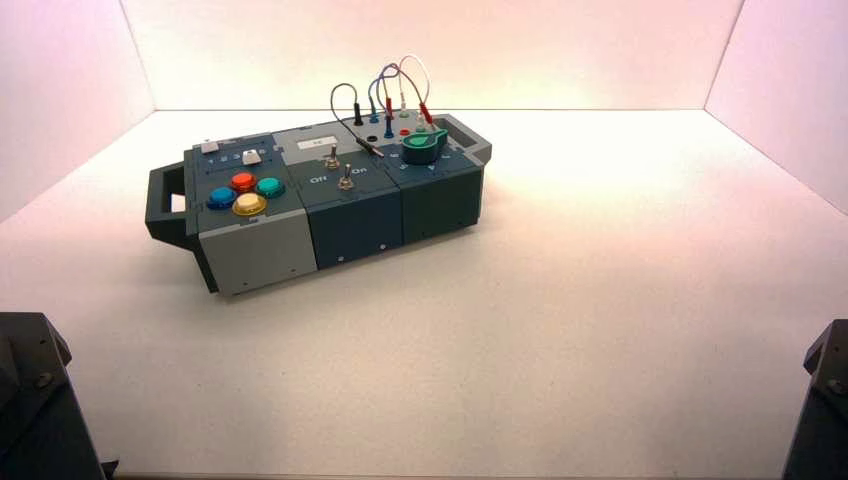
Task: Push the red button with the right gripper.
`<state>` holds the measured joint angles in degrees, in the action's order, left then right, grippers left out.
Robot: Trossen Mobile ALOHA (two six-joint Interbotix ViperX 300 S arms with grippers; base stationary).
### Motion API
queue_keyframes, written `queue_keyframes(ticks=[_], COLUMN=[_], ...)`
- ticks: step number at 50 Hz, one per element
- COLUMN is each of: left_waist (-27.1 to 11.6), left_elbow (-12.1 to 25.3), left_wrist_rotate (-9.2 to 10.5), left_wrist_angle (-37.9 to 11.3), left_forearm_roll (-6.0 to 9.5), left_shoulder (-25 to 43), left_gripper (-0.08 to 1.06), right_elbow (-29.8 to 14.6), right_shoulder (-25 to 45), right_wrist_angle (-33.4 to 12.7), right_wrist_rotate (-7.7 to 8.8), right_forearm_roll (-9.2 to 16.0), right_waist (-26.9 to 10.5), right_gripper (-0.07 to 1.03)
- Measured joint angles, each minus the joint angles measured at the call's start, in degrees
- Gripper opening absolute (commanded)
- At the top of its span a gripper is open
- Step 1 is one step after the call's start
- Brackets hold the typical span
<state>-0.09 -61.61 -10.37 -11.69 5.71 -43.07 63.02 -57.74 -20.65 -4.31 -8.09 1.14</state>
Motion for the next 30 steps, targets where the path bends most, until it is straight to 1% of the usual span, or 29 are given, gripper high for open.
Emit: queue_keyframes(ticks=[23, 30], left_waist=[0.09, 1.58], left_elbow=[0.0, 0.18], left_wrist_rotate=[0.0, -0.26], left_wrist_angle=[0.26, 0.62], left_forearm_roll=[-0.09, -0.09], left_shoulder=[0.09, 1.41], left_gripper=[-0.03, -0.03], right_elbow=[0.0, 0.09], right_shoulder=[-0.09, 0.18], right_wrist_angle=[-0.09, -0.09], right_wrist_rotate=[0.0, 0.0], right_forearm_roll=[0.35, 0.62], right_waist=[0.0, -0.62], right_gripper=[-0.02, -0.02])
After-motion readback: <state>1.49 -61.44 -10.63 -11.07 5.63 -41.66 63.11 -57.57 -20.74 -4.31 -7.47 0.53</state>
